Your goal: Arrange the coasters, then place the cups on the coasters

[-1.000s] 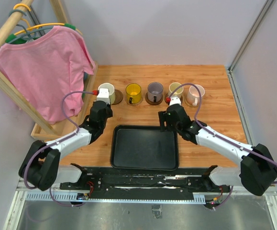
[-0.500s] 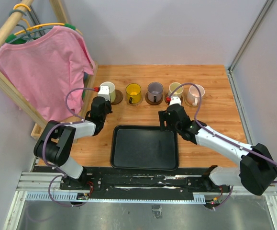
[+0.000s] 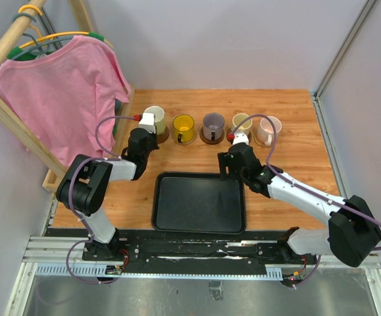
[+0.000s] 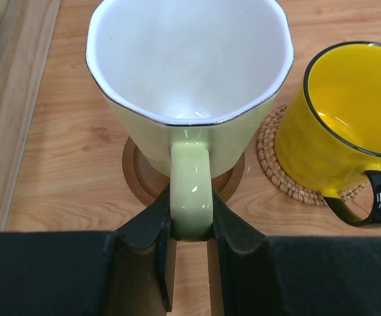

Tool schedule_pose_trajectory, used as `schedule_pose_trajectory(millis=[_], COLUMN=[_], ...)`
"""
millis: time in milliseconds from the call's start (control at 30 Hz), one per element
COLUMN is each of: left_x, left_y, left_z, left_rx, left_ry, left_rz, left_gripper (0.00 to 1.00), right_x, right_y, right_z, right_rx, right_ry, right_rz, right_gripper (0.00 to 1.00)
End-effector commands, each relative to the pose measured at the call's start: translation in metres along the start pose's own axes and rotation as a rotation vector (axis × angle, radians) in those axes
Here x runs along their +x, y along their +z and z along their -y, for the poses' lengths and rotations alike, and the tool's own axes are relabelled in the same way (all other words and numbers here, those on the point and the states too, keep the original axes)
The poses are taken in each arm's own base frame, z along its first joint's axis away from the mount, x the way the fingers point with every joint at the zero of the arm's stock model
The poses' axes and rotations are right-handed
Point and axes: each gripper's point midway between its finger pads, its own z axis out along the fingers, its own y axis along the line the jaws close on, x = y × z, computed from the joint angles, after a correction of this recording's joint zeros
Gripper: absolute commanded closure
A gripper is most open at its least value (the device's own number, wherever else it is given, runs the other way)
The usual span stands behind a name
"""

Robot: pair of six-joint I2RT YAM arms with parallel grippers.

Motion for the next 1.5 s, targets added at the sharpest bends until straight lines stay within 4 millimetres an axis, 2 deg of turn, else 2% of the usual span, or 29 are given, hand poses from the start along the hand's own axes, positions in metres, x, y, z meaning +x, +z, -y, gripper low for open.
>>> schedule_pose_trajectory(millis=[0, 100, 400, 633, 1000, 1233, 1467], left_x=[-0.055, -0.057, -0.034, -0.022, 0.000, 0.012, 0.019], left_y=[0.014, 0.017, 0.030, 0.031, 0.021, 0.003, -0.008], left_z=[0.002, 0.001, -0.001, -0.001, -0.001, -0.005, -0.009], left_rx=[0.010, 0.009, -0.020, -0.025, -0.032, -0.050, -0.069], left_ry=[-0.027, -0.038, -0.059, -0.092, -0.119, -0.141, -0.161], left_rz=[0.180, 0.175, 0.014, -0.070, -0.157, -0.205, -0.226], left_gripper=[1.00, 0.99, 1.00, 1.00, 1.00, 0.99, 0.88], right_x=[-0.006, -0.005, -0.004, -0.005, -0.003, -0.001, -0.001], right_y=[0.002, 0.003, 0.005, 0.005, 0.004, 0.004, 0.004], right_z=[0.005, 0.005, 0.002, 0.002, 0.002, 0.002, 0.000], right_rx=[0.021, 0.020, 0.007, 0.008, 0.005, 0.003, -0.012], right_ry=[0.002, 0.002, 0.000, -0.002, -0.002, 0.002, 0.008], right_rz=[0.014, 0.007, -0.001, 0.000, -0.002, -0.004, -0.006], right_gripper=[0.24, 0.24, 0.24, 0.24, 0.24, 0.24, 0.24])
